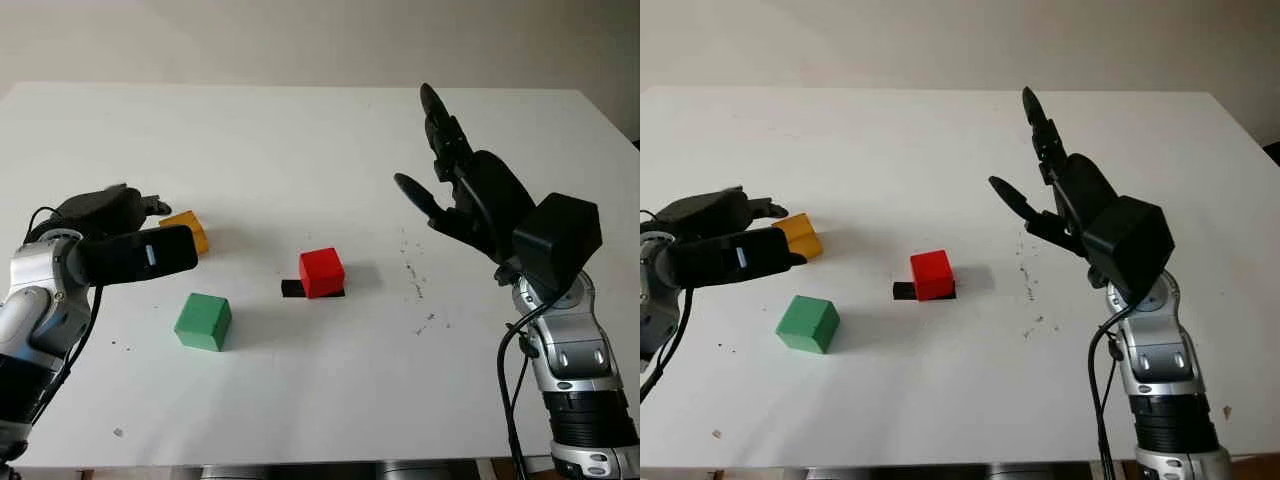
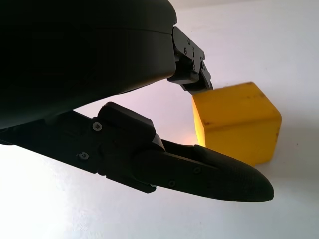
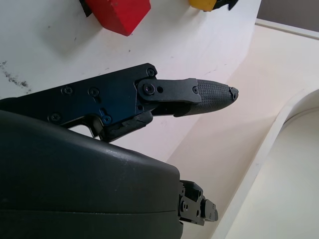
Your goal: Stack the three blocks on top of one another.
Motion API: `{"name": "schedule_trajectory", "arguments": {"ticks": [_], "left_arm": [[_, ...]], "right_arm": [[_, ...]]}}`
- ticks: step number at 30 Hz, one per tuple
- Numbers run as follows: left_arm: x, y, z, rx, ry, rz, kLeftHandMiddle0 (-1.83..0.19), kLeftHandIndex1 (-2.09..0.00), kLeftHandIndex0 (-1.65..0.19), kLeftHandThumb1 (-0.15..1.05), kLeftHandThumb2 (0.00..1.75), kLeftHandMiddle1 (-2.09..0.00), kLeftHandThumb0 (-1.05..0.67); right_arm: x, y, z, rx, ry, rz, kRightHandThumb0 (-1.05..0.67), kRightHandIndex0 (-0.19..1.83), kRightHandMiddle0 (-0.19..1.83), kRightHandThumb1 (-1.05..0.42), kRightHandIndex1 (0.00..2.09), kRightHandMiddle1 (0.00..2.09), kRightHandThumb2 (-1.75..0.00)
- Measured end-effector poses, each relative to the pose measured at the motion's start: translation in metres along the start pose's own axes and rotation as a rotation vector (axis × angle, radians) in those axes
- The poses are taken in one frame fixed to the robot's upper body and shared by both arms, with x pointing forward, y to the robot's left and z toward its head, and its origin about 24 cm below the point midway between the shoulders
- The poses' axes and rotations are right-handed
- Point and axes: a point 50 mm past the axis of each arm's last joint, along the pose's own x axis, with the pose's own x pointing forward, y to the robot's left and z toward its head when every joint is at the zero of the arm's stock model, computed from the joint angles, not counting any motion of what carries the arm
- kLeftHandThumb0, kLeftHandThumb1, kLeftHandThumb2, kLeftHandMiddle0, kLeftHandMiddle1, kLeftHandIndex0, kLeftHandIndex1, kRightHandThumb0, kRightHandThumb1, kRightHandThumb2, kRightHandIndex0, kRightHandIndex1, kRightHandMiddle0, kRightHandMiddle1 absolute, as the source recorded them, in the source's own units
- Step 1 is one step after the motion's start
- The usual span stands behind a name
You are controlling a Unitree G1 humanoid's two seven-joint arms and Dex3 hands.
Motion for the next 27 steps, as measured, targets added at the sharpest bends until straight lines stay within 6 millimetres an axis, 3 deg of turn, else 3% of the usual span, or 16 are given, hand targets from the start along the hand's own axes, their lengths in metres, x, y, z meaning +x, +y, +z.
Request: {"name": "schedule_trajectory", "arguments": {"ticks": [9,17,20,22,24,27], "left_arm": [[0.004,-0.005,0.008,-0.066,-0.022,-0.036,-0.01,-0.38,-0.09,1.05,0.16,-0.05,-1.01],[0.006,-0.007,0.011,-0.076,-0.039,-0.025,-0.06,-0.42,-0.28,1.05,0.11,-0.07,-0.82],[0.006,-0.006,0.012,-0.067,-0.065,0.009,-0.14,-0.52,-0.40,1.05,0.10,-0.08,-0.65],[0.006,-0.005,0.015,-0.053,-0.093,0.043,-0.19,-0.74,-0.37,1.05,0.10,-0.06,-0.56],[0.006,-0.004,0.015,-0.032,-0.098,0.077,-0.27,-1.12,-0.30,1.05,0.11,-0.07,-0.42],[0.006,-0.002,0.015,0.047,-0.095,0.146,-0.33,-1.24,-0.26,1.05,0.10,-0.09,-0.32]], "right_arm": [[-0.001,-0.001,0.000,0.010,0.005,-0.004,-0.64,-0.19,-0.17,-1.05,0.00,0.05,-0.37],[-0.001,-0.002,0.000,0.007,0.003,-0.007,-0.65,-0.19,-0.16,-1.05,0.00,0.06,-0.37],[-0.001,-0.002,0.000,-0.003,0.006,-0.010,-0.66,-0.19,-0.15,-1.05,0.00,0.06,-0.37],[-0.001,-0.002,0.000,-0.006,0.007,-0.011,-0.66,-0.19,-0.14,-1.05,0.00,0.06,-0.36],[-0.001,-0.002,0.000,-0.005,0.007,-0.011,-0.66,-0.19,-0.15,-1.05,0.00,0.06,-0.36],[-0.001,-0.002,0.000,-0.003,0.015,-0.012,-0.67,-0.19,-0.15,-1.05,0.00,0.06,-0.36]]}}
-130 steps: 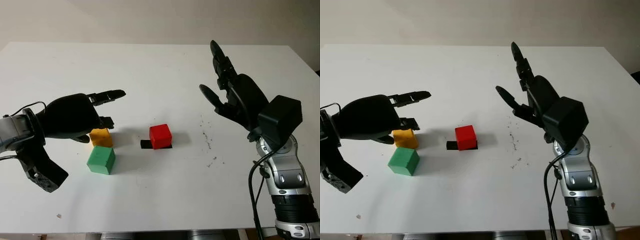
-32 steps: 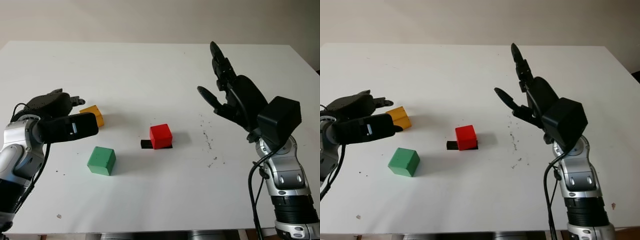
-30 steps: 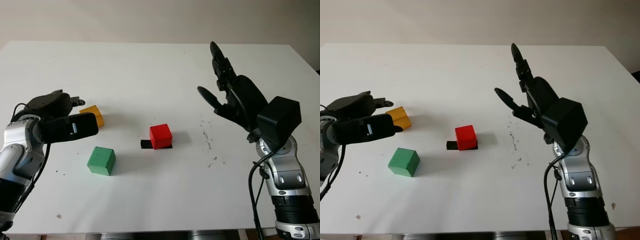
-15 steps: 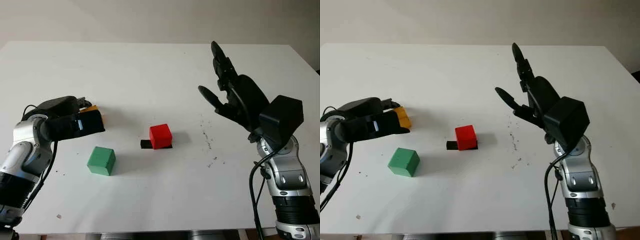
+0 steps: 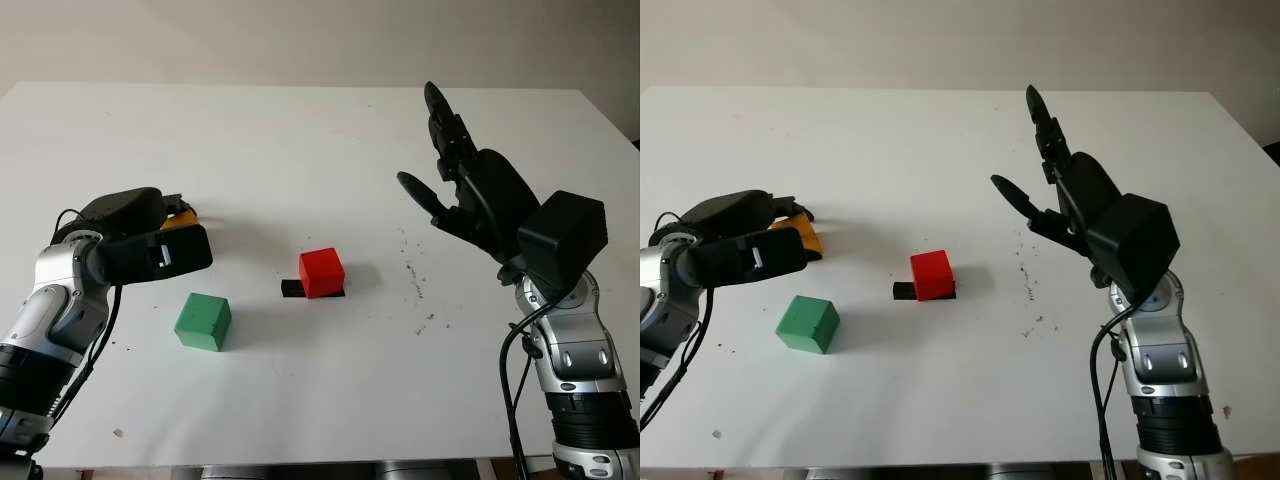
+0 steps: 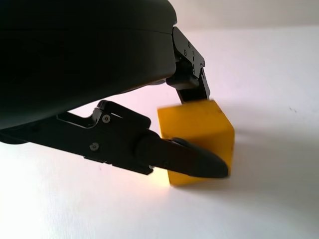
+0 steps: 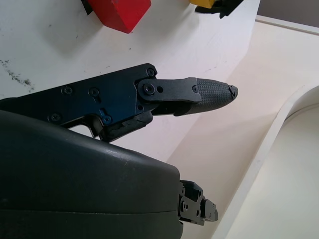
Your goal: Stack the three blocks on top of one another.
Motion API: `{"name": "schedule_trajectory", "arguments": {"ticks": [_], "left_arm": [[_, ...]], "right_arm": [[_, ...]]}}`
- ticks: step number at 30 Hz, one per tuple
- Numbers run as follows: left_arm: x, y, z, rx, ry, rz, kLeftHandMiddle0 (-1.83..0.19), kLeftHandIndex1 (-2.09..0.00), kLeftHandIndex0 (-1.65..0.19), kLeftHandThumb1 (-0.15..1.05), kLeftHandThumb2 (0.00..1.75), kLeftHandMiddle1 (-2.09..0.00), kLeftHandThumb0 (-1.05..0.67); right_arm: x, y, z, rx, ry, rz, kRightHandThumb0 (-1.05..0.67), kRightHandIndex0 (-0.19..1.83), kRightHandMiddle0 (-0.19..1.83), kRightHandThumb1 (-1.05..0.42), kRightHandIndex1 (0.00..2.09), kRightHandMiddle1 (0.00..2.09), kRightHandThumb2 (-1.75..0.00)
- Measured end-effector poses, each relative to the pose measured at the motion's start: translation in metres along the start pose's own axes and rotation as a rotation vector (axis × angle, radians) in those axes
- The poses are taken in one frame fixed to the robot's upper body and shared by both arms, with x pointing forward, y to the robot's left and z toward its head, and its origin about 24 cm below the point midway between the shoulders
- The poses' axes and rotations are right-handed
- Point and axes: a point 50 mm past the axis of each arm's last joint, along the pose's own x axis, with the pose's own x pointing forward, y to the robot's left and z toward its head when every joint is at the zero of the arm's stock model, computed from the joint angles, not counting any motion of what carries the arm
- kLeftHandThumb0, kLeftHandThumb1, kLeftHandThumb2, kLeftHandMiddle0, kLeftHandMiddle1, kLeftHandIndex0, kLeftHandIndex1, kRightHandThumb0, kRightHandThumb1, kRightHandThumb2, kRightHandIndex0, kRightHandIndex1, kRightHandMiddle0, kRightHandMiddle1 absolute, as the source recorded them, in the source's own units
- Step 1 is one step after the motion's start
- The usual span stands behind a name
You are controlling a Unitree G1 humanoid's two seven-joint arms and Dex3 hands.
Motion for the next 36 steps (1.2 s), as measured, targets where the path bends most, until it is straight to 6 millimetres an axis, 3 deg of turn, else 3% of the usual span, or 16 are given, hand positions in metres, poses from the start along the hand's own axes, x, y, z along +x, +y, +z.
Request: {"name": "schedule_trajectory", "arguments": {"ticks": [6,10,11,12,14,16,19,27,31,36], "left_arm": [[-0.001,0.002,0.001,0.144,-0.036,0.057,-0.37,-1.39,-0.24,1.04,0.07,-0.10,-0.33],[-0.003,0.004,0.001,0.247,-0.056,0.089,-0.37,-1.27,-0.28,1.04,0.07,-0.14,-0.36],[-0.005,0.004,0.002,0.277,-0.068,0.100,-0.33,-1.23,-0.32,1.04,0.06,-0.26,-0.37],[-0.006,0.004,0.004,0.310,-0.085,0.118,-0.18,-1.21,-0.32,1.04,0.06,-0.57,-0.37],[-0.010,0.005,0.009,0.389,-0.128,0.159,0.00,-1.37,-0.28,1.03,0.05,-1.02,-0.39],[-0.015,0.011,0.017,0.461,-0.180,0.210,-0.05,-1.59,-0.18,1.04,0.05,-0.75,-0.40],[-0.023,0.022,0.030,0.527,-0.242,0.275,-0.18,-1.49,-0.24,1.01,0.05,-0.50,-0.39],[-0.040,0.050,0.061,0.471,-0.431,0.389,-0.32,-1.37,-0.30,1.00,0.05,-0.20,-0.38],[-0.047,0.072,0.074,0.369,-0.536,0.461,-0.35,-1.43,-0.33,1.03,0.06,-0.15,-0.47],[-0.050,0.082,0.084,0.198,-0.656,0.432,-0.34,-1.46,-0.28,1.05,0.08,-0.12,-0.44]], "right_arm": [[0.000,0.000,-0.001,0.005,0.008,-0.001,-0.66,-0.19,-0.15,-1.05,0.00,0.06,-0.36],[0.000,0.000,0.000,0.009,0.004,0.000,-0.65,-0.19,-0.16,-1.05,0.00,0.05,-0.36],[0.000,0.000,0.000,0.013,0.002,0.000,-0.65,-0.19,-0.16,-1.05,0.00,0.05,-0.36],[0.000,0.000,0.000,0.015,0.002,0.001,-0.65,-0.19,-0.16,-1.05,0.00,0.05,-0.36],[0.000,0.000,0.000,0.015,-0.001,0.000,-0.65,-0.19,-0.16,-1.05,0.00,0.05,-0.36],[0.000,0.000,0.000,0.013,-0.005,0.000,-0.65,-0.19,-0.16,-1.05,0.00,0.05,-0.37],[0.000,0.000,0.000,0.013,-0.005,0.000,-0.65,-0.19,-0.15,-1.05,0.00,0.05,-0.36],[0.000,0.002,0.000,0.025,-0.009,0.000,-0.63,-0.19,-0.16,-1.05,0.00,0.05,-0.37],[0.001,0.004,0.002,0.015,-0.026,-0.005,-0.64,-0.19,-0.16,-1.05,0.00,0.05,-0.38],[0.001,0.004,0.003,0.002,-0.036,-0.012,-0.66,-0.19,-0.14,-1.05,0.00,0.06,-0.37]]}}
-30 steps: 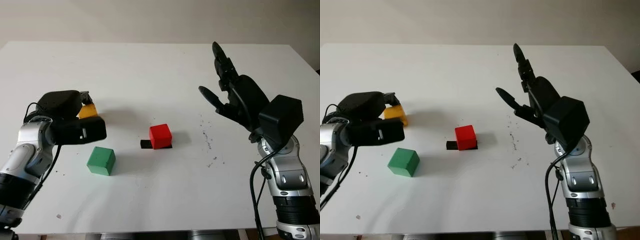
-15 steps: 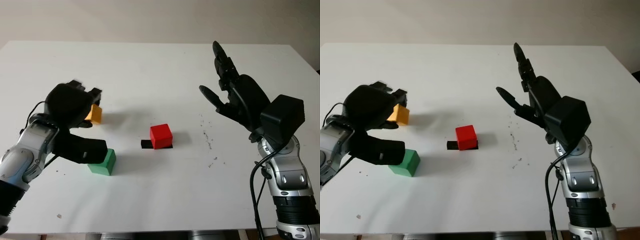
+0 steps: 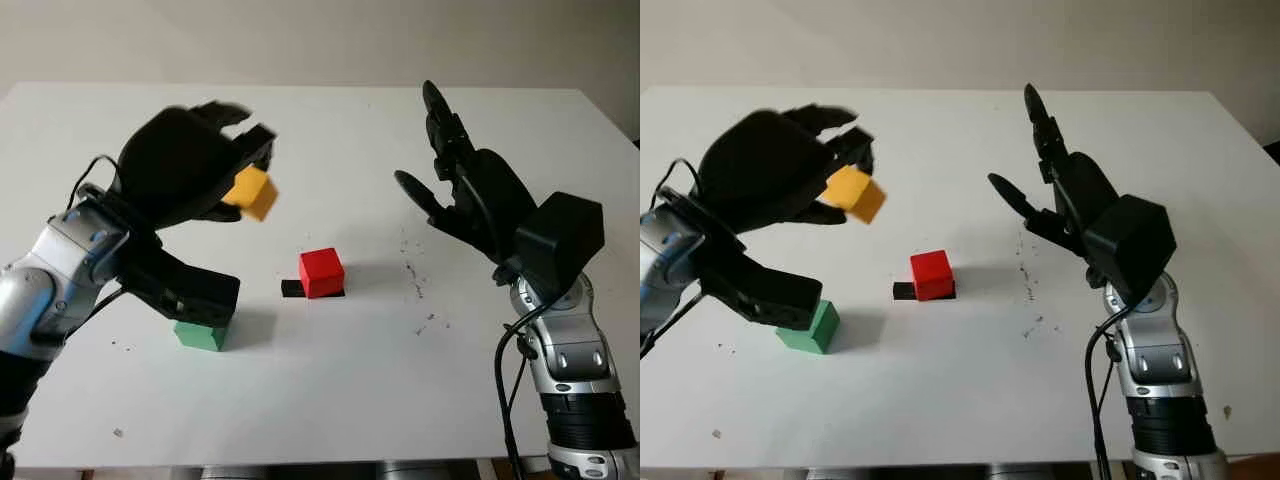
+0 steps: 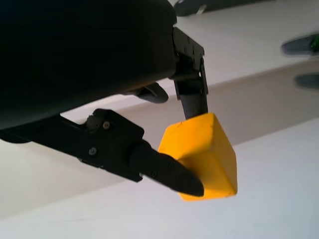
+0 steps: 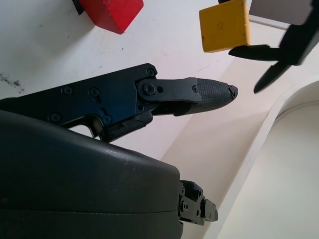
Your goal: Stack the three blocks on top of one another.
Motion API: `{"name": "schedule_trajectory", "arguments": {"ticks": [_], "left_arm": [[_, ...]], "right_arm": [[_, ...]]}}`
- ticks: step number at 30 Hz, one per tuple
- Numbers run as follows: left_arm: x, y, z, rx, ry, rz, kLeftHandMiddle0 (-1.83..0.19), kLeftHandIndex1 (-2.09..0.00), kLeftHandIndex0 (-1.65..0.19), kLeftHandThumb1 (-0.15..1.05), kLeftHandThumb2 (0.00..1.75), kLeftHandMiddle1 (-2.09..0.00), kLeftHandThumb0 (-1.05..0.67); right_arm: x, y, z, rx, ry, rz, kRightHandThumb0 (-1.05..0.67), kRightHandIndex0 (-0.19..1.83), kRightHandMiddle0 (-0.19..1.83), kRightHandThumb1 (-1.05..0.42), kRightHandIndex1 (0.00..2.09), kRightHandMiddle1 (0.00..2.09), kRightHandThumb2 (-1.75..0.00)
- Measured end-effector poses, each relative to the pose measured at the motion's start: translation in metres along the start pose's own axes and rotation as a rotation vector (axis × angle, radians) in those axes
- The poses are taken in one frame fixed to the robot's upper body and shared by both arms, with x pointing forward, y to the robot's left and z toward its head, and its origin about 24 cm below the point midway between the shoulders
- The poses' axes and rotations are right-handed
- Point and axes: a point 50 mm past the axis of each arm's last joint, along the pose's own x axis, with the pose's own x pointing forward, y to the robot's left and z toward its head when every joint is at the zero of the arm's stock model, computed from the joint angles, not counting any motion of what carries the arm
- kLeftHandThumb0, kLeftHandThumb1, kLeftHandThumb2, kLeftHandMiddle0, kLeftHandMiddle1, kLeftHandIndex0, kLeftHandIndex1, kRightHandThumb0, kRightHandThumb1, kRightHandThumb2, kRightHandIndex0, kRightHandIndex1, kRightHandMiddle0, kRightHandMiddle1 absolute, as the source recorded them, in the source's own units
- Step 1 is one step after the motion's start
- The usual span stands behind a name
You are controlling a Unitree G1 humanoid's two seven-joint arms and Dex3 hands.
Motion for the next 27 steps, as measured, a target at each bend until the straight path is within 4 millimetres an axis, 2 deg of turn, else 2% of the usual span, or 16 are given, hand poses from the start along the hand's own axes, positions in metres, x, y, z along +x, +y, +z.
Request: {"name": "schedule_trajectory", "arguments": {"ticks": [6,10,13,18,27], "left_arm": [[0.005,0.011,-0.003,-0.186,-0.009,-0.006,-0.32,-1.52,-0.26,1.05,0.13,-0.10,-0.46],[0.006,0.014,-0.006,-0.327,-0.006,-0.044,-0.31,-1.40,-0.28,1.05,0.15,-0.08,-0.42],[0.006,0.013,-0.007,-0.398,0.003,-0.094,-0.32,-1.39,-0.30,1.05,0.16,-0.08,-0.44],[0.007,0.010,-0.007,-0.422,0.012,-0.149,-0.31,-1.41,-0.29,1.05,0.17,-0.07,-0.46],[0.019,0.001,0.009,-0.384,-0.044,-0.245,-0.34,-1.38,-0.29,1.05,0.15,-0.07,-0.44]], "right_arm": [[-0.002,0.001,-0.003,-0.007,0.014,-0.001,-0.64,-0.19,-0.15,-1.05,0.00,0.06,-0.37],[-0.003,0.001,-0.002,-0.005,0.016,-0.001,-0.62,-0.19,-0.15,-1.05,0.00,0.06,-0.37],[-0.004,0.001,-0.002,-0.006,0.016,-0.002,-0.62,-0.19,-0.14,-1.05,0.00,0.06,-0.37],[-0.004,0.001,-0.002,0.001,0.022,-0.005,-0.63,-0.19,-0.15,-1.05,0.00,0.05,-0.37],[-0.003,0.003,-0.003,0.016,0.023,-0.007,-0.66,-0.19,-0.15,-1.05,0.00,0.05,-0.40]]}}
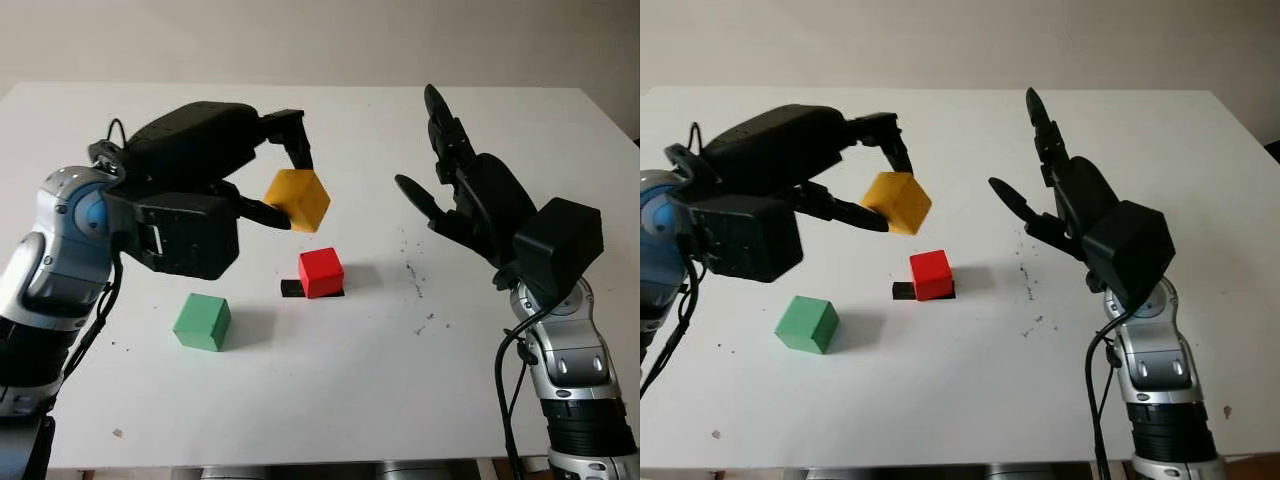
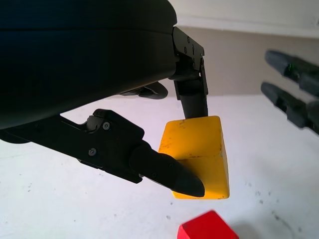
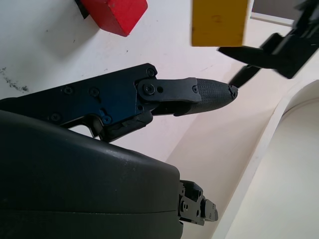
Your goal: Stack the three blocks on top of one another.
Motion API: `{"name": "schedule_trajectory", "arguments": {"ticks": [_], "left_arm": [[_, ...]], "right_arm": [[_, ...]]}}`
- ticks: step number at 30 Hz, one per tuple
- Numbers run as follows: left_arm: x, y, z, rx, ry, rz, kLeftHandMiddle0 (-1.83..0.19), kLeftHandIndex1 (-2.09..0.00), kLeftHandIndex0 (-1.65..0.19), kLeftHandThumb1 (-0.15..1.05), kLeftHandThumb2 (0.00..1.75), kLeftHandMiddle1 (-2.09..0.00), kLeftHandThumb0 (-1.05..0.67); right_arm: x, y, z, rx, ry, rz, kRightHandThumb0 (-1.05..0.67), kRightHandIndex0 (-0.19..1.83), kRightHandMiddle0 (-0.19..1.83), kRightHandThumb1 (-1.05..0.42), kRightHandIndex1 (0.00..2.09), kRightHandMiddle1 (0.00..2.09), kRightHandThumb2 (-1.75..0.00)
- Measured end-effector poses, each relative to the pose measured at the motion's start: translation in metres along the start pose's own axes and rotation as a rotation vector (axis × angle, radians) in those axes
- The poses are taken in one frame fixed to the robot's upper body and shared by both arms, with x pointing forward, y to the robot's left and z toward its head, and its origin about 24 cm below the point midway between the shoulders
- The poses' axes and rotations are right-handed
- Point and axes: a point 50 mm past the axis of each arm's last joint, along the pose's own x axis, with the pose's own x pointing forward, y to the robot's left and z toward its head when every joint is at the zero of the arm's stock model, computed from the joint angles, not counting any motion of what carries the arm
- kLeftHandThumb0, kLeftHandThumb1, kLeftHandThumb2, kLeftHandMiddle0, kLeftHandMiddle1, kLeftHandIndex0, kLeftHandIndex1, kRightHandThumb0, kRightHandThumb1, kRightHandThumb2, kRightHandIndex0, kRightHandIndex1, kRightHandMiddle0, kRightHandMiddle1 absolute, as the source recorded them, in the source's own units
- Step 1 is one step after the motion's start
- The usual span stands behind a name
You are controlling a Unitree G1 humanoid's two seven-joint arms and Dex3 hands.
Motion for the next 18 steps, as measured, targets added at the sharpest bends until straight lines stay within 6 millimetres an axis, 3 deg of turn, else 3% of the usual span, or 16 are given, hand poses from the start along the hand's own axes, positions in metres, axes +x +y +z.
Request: {"name": "schedule_trajectory", "arguments": {"ticks": [10,18], "left_arm": [[0.018,-0.015,0.001,-0.120,-0.040,-0.075,-0.33,-1.50,-0.26,1.05,0.18,-0.06,-0.43],[0.023,-0.027,-0.002,-0.087,-0.022,-0.131,-0.33,-1.49,-0.21,1.05,0.17,-0.06,-0.39]], "right_arm": [[0.000,0.000,0.001,-0.006,0.000,-0.004,-0.67,-0.19,-0.15,-1.05,0.00,0.06,-0.46],[0.000,-0.002,0.001,-0.002,-0.001,-0.012,-0.69,-0.19,-0.15,-1.05,0.00,0.05,-0.45]]}}
